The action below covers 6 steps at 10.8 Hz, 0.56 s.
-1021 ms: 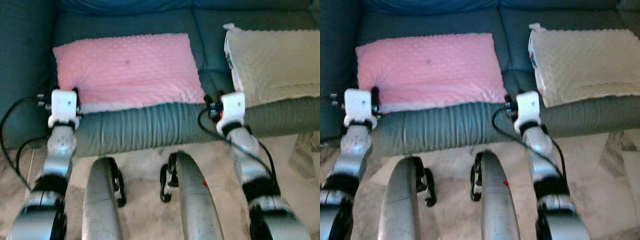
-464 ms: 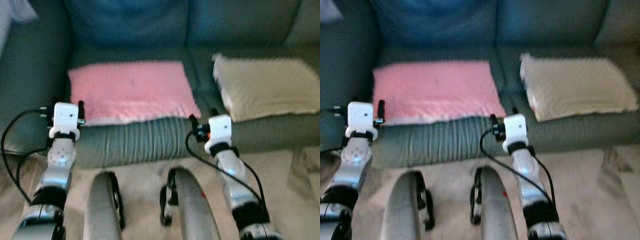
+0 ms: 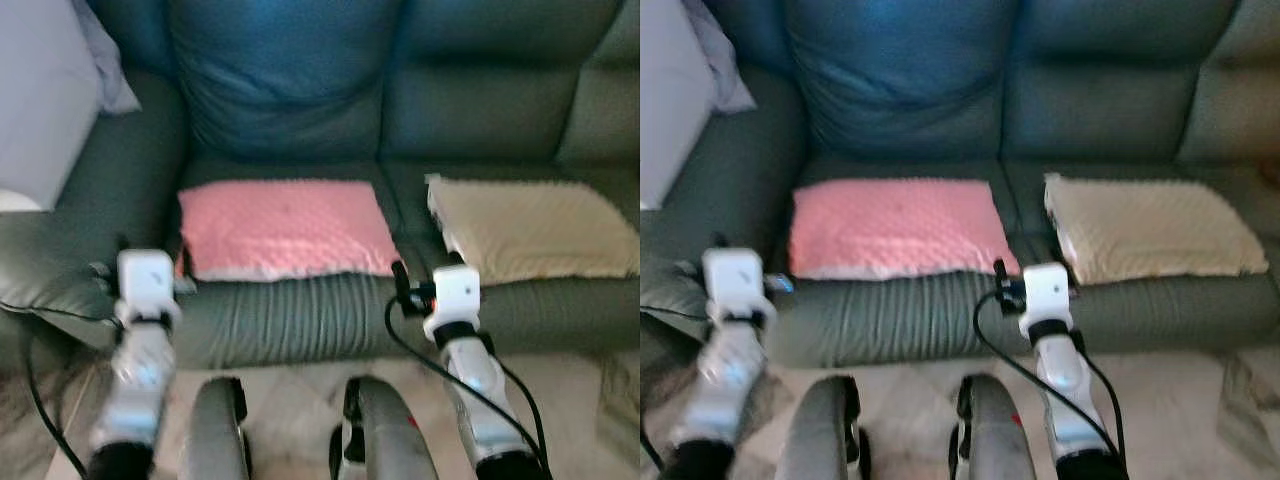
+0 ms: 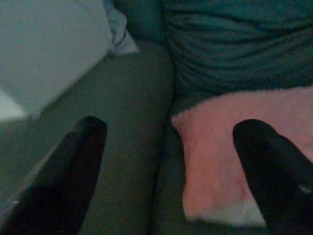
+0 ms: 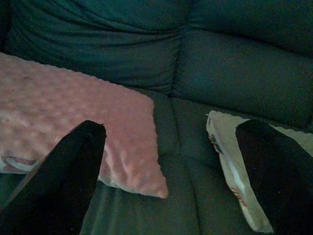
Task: Move the pillow to the sofa
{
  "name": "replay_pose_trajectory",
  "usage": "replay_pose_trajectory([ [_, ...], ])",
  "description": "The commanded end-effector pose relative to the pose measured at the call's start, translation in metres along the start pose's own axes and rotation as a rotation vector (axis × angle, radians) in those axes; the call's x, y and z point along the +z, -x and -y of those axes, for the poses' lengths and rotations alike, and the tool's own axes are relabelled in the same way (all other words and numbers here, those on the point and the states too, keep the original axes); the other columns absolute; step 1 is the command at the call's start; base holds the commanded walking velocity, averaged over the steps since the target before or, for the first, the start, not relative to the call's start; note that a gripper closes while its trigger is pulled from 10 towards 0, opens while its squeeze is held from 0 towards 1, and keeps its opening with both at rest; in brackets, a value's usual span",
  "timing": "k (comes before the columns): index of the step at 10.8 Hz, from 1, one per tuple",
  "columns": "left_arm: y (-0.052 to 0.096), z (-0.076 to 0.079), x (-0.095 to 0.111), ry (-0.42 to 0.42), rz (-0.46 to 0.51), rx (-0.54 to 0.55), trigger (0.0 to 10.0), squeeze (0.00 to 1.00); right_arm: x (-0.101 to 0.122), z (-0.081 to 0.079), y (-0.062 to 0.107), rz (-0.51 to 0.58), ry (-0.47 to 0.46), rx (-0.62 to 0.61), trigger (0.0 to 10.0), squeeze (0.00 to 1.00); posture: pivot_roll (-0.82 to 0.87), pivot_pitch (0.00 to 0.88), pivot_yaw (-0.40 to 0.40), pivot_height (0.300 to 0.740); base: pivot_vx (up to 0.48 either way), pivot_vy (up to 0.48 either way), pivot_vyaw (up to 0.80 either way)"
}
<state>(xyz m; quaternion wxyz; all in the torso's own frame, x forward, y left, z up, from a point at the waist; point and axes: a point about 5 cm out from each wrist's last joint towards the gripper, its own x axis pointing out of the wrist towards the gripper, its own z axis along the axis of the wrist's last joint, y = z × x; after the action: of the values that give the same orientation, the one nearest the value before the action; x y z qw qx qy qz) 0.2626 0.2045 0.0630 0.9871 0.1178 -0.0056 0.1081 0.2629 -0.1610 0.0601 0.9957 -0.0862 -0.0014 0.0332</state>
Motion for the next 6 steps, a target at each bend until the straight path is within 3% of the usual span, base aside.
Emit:
replay_pose_trajectory([
  [1,0.004,0.002,-0.007,-0.005,-0.036,-0.016,10.0,1.00,0.001,0.006,0.002,-0.003,-0.014,-0.030,10.0,1.00,0.02,0.000,-0.066,0.632,0.000,0.000,0.00],
  [2,0.009,0.010,-0.009,0.011,-0.046,-0.054,10.0,1.00,0.006,-0.004,0.002,0.021,-0.069,0.071,10.0,0.55,0.02,0.000,-0.068,0.632,0.000,0.000,0.00],
  [3,0.011,0.017,-0.008,0.025,-0.052,-0.086,10.0,1.00,0.012,-0.012,-0.001,0.040,-0.070,0.119,10.0,0.00,0.01,0.000,-0.071,0.641,0.000,0.000,0.00],
  [5,0.012,0.029,-0.009,0.051,-0.071,-0.122,10.0,1.00,0.022,-0.014,-0.012,0.068,-0.061,0.122,10.0,0.00,0.01,0.000,-0.079,0.675,0.000,0.000,0.00],
  [6,0.012,0.031,-0.008,0.057,-0.072,-0.127,10.0,0.67,0.022,-0.012,-0.014,0.064,-0.069,0.120,10.0,0.00,0.01,0.000,-0.082,0.690,0.000,0.000,0.00],
])
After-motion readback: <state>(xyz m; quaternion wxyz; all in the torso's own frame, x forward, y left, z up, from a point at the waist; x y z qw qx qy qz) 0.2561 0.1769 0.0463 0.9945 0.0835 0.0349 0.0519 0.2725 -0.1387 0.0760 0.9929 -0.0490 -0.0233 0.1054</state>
